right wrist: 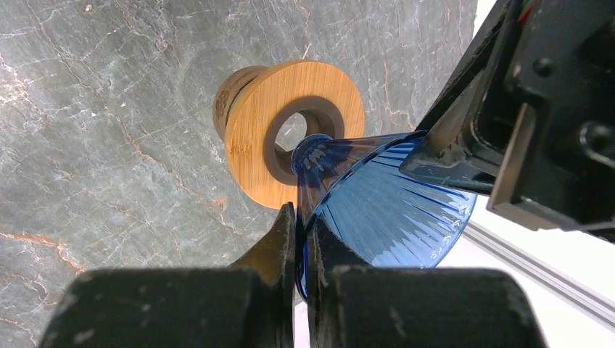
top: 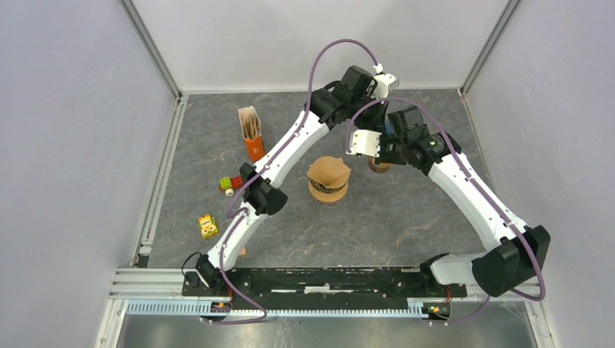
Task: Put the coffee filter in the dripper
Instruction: Place the coffee dripper in the dripper holder.
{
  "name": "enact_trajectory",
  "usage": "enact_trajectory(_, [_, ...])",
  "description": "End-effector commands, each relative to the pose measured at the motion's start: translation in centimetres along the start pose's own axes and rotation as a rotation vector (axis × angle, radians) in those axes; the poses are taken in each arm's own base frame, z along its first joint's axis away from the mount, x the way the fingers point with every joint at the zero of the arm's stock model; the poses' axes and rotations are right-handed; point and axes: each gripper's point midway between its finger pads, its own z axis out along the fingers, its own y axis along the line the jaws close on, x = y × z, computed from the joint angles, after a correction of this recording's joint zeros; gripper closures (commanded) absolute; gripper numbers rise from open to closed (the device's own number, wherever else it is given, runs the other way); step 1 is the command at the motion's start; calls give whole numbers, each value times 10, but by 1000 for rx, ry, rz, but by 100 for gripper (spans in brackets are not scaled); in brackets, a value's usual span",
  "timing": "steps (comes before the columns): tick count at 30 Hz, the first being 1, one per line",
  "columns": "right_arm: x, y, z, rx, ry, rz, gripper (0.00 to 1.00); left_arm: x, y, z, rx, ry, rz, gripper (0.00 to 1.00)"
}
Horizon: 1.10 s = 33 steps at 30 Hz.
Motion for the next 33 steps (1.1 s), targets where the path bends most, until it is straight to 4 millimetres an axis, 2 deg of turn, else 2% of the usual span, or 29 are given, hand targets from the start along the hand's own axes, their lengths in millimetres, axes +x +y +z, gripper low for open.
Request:
enact_trajectory(1, [-13, -12, -7, 28, -52, -1, 100, -13, 3, 4, -12, -52, 45, 93])
enact_trajectory(4, [-12, -10, -4, 18, -49, 1, 100, -9, 4, 5, -14, -39, 48, 98])
enact_trajectory(18, [-12, -1, 10, -19, -56, 3, 100, 2, 8, 6, -27, 0, 43, 98])
enact_trajectory(33, [-6, 9, 22, -84, -23, -8, 100, 22, 16, 18, -38, 59, 24, 98])
